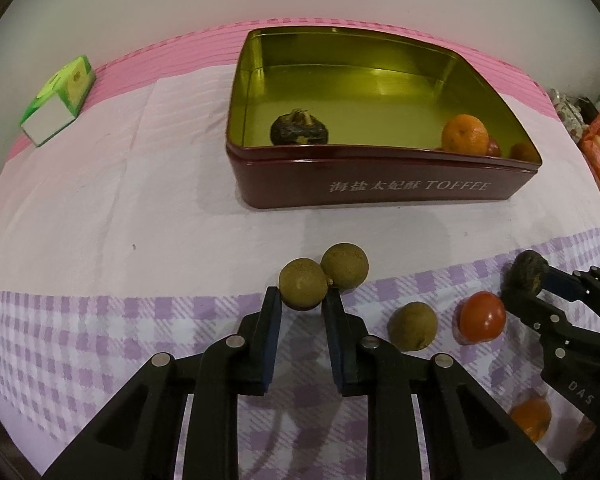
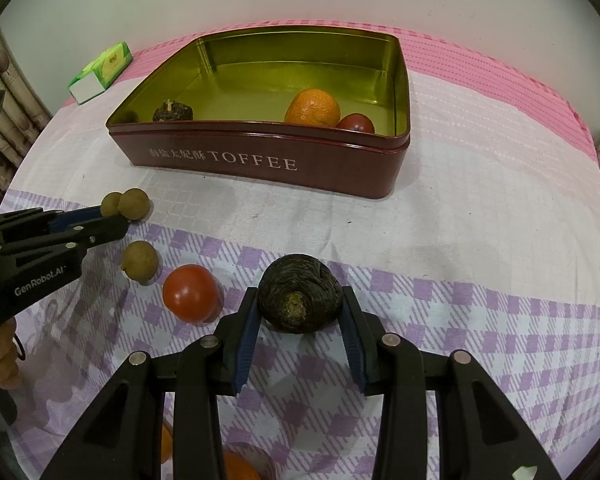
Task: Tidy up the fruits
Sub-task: 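Close the left gripper on two small green-brown fruits while the right holds the brown fruit, then carry the brown fruit and the two green-brown fruits in both grippers over the TOFFEE tin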
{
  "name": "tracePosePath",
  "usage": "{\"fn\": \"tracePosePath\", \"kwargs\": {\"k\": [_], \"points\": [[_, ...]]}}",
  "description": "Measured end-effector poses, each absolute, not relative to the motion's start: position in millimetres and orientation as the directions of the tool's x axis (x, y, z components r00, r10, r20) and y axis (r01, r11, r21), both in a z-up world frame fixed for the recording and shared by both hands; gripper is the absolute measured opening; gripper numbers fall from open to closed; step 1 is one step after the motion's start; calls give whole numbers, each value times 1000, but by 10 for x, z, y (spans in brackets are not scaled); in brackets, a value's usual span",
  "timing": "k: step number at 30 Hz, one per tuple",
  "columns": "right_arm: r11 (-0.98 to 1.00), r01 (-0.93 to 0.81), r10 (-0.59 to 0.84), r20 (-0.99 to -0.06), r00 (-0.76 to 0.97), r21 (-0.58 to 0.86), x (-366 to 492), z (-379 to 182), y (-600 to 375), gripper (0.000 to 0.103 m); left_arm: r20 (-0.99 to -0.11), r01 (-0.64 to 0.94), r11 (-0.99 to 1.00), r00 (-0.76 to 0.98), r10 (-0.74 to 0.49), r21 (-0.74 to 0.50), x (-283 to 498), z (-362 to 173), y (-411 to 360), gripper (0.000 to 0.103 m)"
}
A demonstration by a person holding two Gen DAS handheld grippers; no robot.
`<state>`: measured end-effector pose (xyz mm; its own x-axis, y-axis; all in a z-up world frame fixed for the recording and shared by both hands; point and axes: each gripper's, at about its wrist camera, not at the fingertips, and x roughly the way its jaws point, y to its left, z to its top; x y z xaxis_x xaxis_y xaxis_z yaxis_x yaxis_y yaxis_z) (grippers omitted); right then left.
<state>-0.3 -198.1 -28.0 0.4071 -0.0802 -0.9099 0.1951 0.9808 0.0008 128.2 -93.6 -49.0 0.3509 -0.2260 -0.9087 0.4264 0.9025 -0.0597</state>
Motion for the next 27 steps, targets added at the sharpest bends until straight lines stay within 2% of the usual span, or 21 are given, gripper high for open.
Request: {"fn": "tracePosePath", "kwargs": {"k": [27], "points": [[980,198,-86,-913,399,-6,10,-289,-1976,36,-909,397,915,354,-219,-66,1246,-462,-904,23]]}}
